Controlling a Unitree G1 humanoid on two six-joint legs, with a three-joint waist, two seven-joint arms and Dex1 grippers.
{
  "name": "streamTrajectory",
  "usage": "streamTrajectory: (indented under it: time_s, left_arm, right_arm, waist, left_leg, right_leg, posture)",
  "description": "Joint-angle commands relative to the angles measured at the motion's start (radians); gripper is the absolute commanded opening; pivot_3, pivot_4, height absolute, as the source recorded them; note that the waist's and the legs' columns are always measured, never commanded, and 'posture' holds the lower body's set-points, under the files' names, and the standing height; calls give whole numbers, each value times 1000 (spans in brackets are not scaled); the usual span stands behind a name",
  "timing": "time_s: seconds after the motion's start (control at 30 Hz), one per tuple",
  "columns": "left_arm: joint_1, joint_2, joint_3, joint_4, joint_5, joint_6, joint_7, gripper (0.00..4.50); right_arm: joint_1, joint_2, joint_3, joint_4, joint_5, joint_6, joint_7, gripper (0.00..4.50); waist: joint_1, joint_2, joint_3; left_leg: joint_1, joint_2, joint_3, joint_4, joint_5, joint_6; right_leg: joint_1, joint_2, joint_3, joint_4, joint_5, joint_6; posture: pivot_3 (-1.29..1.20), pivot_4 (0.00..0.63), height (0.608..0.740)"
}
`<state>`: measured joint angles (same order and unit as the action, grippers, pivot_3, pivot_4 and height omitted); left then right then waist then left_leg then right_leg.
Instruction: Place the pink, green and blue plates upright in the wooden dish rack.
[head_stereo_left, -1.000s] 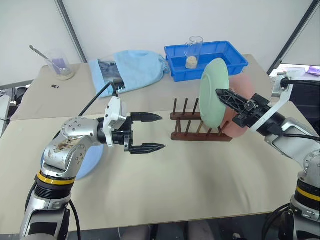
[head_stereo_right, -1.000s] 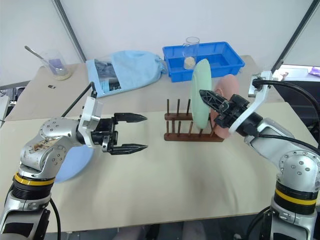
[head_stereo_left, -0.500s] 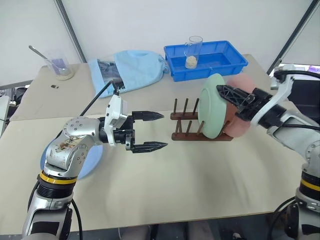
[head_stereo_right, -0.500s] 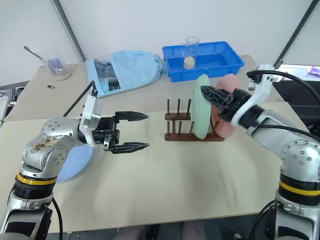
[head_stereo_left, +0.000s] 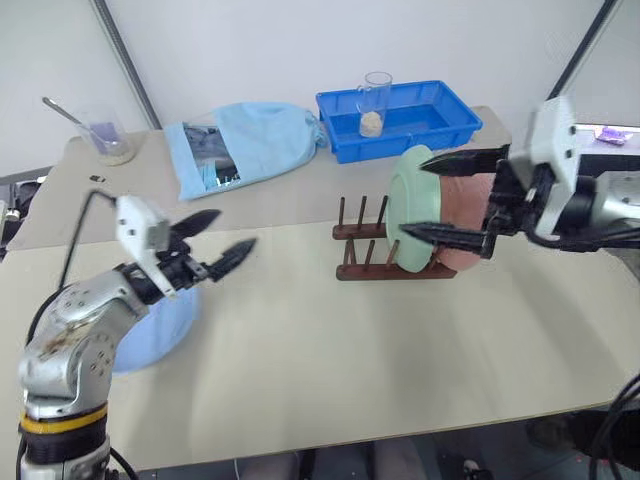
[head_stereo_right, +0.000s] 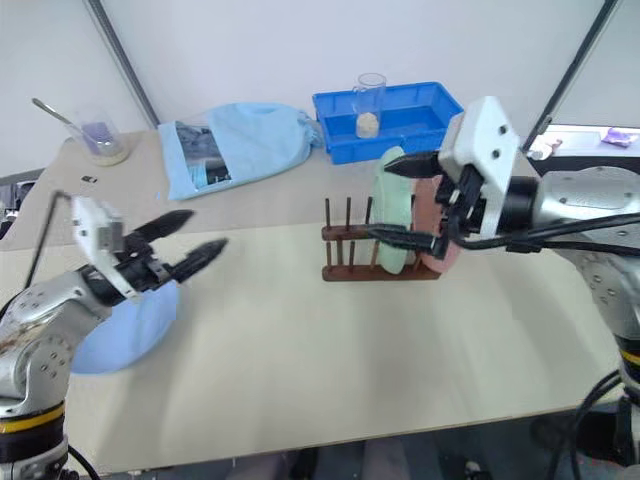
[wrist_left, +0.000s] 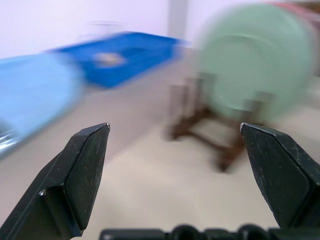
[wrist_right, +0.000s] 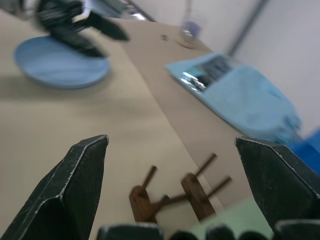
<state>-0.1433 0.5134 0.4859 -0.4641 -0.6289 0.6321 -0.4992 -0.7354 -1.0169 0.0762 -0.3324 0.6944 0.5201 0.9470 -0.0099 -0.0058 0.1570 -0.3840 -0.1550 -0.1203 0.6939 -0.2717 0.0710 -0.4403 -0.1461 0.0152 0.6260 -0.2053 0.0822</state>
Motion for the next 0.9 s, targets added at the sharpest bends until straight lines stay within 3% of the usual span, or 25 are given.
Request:
streamTrajectory:
  time_s: [0.03, 0.37, 0.53, 0.7, 0.8, 0.9]
  left_arm:
    - [71, -45, 179, -49, 5, 27, 201, 4500]
    - [285, -133, 402, -50, -167, 239, 430, 4500]
    - [328, -157, 419, -19, -245, 318, 510, 4500]
    - [324, -117, 342, 13, -277, 429, 527, 4500]
    - [275, -108, 330, 40, -293, 486, 584, 3669]
    - [250, -101, 329, 48, -304, 519, 609, 2275]
  right_arm:
    - [-46, 54, 41, 54, -87, -90, 102, 4492]
    - [-140, 189, 94, 167, -164, -137, 303, 4492]
    - [-147, 220, 93, 190, -196, -141, 343, 4492]
    - [-143, 230, 87, 180, -219, -140, 370, 4492]
    - [-139, 232, 80, 160, -219, -128, 371, 4500]
    - [-132, 229, 74, 140, -214, -115, 365, 4500]
  waist:
    - [4, -1, 0]
    - [35, -5, 0]
    - [36, -6, -1]
    - [35, -6, -1]
    - [37, -6, -1]
    - [36, -6, -1]
  left_leg:
    - [0, 0, 0, 0, 0, 0]
    - [0, -1, -1, 0, -4, -6]
    - [1, -1, -1, 0, -4, -7]
    - [1, -1, -1, 0, -4, -8]
    - [1, -1, -1, 0, -4, -8]
    - [1, -1, -1, 0, -4, -8]
  right_leg:
    - [0, 0, 0, 0, 0, 0]
    - [0, 0, -1, 0, 0, 0]
    - [0, 0, 0, 1, 0, 0]
    - [0, 0, 0, 2, 0, 0]
    - [0, 0, 0, 2, 0, 0]
    - [0, 0, 0, 2, 0, 0]
  posture:
    - [0, 150, 740]
    - [0, 150, 740]
    - [0, 150, 740]
    - [0, 150, 740]
    - [0, 150, 740]
    - [0, 150, 740]
